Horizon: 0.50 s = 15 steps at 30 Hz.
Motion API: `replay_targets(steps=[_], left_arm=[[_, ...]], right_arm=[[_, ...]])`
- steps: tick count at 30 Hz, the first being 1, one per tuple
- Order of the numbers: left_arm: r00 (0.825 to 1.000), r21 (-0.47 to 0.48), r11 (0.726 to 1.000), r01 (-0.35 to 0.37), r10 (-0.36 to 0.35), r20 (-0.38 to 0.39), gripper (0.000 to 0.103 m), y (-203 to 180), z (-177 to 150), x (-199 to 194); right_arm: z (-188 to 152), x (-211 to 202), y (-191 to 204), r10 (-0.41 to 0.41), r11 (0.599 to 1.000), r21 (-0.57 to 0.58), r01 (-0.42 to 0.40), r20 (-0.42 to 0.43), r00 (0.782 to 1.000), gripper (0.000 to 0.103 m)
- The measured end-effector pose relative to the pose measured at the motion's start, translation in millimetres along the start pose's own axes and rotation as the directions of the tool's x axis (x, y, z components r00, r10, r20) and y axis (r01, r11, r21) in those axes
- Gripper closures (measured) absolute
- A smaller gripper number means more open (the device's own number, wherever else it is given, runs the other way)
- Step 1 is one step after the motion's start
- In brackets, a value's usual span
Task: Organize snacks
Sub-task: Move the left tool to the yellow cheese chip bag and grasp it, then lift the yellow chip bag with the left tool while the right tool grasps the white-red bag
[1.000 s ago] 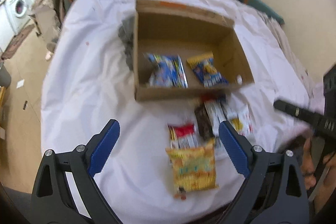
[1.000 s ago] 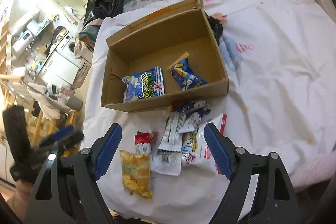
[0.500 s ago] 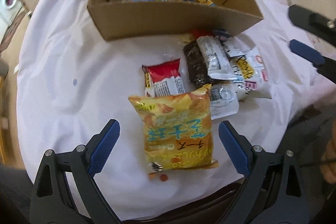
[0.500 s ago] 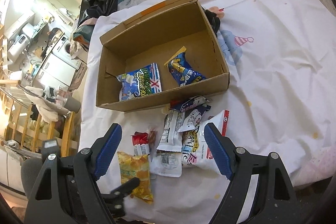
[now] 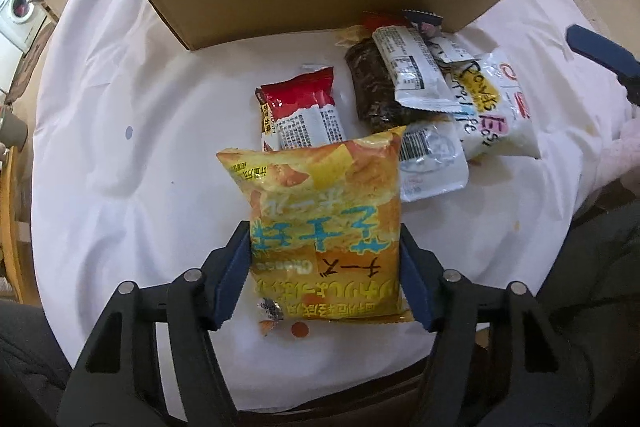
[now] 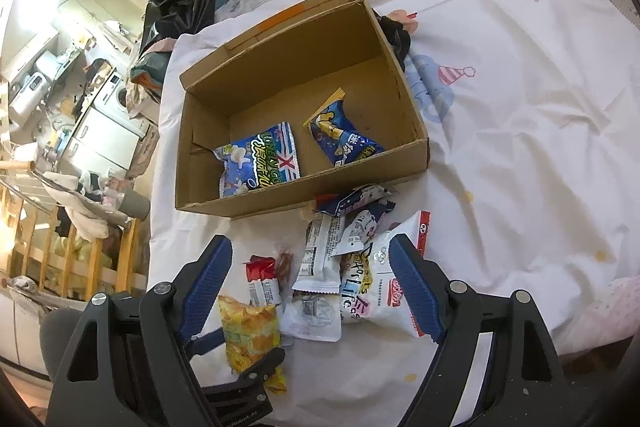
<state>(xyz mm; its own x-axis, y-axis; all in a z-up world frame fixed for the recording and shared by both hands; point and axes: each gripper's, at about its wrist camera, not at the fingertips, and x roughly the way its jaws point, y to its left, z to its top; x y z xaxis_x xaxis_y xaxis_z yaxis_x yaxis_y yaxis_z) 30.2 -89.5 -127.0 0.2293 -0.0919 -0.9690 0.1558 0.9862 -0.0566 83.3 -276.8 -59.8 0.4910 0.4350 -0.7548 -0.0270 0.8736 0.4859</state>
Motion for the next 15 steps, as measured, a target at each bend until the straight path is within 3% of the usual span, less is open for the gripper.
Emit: replay_targets(steps=[6,15], left_arm=[[0.999,0.018,1.0,0.005,-0.006,0.04,0.04,2,3,-23],[0.99,-0.051,0.999,-0.001,0.008,0.142,0.04,46,34,-83]], right_arm=[[3,-1,1,0.007,1.0,0.0,-0.007,0.005,1.0,0.02],[4,-4,-1,0.018,1.0,0.018,-0.018,0.011,1.0,0.02]])
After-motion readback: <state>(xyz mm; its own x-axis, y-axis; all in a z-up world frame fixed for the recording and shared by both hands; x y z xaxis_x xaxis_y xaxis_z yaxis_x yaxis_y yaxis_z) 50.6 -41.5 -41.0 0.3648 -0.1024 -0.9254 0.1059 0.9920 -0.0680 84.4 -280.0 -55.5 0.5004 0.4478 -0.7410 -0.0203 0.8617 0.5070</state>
